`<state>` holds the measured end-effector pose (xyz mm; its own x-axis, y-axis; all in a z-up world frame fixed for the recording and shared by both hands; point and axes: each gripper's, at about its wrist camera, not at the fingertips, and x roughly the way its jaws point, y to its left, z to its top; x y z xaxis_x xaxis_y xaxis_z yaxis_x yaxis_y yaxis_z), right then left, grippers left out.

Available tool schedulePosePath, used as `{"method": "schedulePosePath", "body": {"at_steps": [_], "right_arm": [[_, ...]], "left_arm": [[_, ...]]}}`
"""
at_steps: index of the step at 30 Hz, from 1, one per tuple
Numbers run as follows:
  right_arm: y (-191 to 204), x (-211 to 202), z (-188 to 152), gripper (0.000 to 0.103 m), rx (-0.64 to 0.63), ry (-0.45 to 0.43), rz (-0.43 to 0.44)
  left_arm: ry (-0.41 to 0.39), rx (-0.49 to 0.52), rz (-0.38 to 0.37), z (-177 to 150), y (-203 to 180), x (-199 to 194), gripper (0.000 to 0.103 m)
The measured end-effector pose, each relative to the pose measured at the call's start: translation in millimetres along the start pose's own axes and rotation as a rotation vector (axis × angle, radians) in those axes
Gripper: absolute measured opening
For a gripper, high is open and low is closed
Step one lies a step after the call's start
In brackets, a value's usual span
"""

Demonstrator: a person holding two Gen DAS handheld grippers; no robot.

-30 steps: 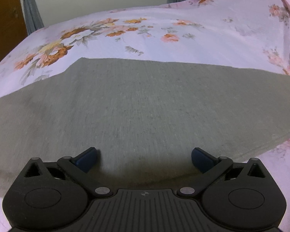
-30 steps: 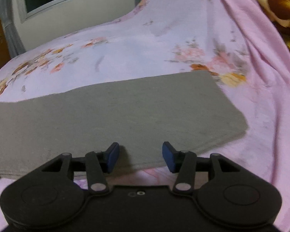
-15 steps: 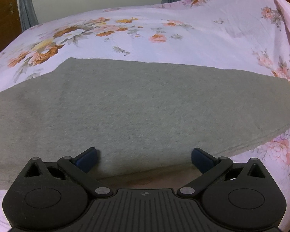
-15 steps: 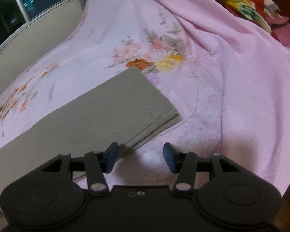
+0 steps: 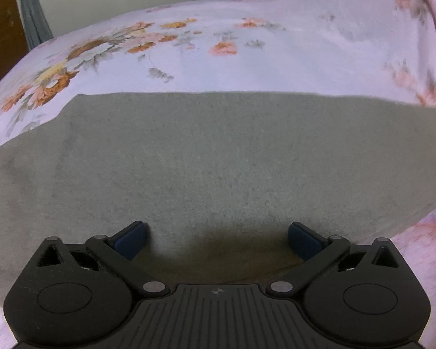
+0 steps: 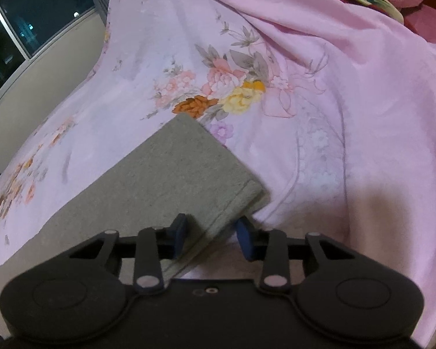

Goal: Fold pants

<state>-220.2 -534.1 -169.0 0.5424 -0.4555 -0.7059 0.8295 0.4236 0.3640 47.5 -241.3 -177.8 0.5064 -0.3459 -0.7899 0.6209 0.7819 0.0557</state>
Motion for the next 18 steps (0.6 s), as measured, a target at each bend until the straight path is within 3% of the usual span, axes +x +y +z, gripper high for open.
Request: {"method": "schedulePosePath", "body": {"at_steps": [8, 13, 16, 18], "right_arm": [[-0.6, 2.8, -1.1, 0.041, 0.03, -0.002, 0.018], [-3.9, -1.1, -2.4, 0.034, 0.032, -0.024, 0.034], [-8.9, 3.0, -3.6, 0.032, 0.054, -0.019, 0.035], [-9.5, 4.4, -2.8, 0.043, 0.078, -0.024, 0.051]], "left_arm": [[-0.005, -0.021, -0.038, 18.0, -14.7, -10.0, 0.103], [0.001, 0.016, -0.071, 32.9, -50.3, -2.8, 0.103], [0.055, 0.04, -0.06, 32.2, -69.6, 12.7, 0.103], [0.052, 0.047, -0.037, 28.7, -75.4, 18.1, 0.103]]}}
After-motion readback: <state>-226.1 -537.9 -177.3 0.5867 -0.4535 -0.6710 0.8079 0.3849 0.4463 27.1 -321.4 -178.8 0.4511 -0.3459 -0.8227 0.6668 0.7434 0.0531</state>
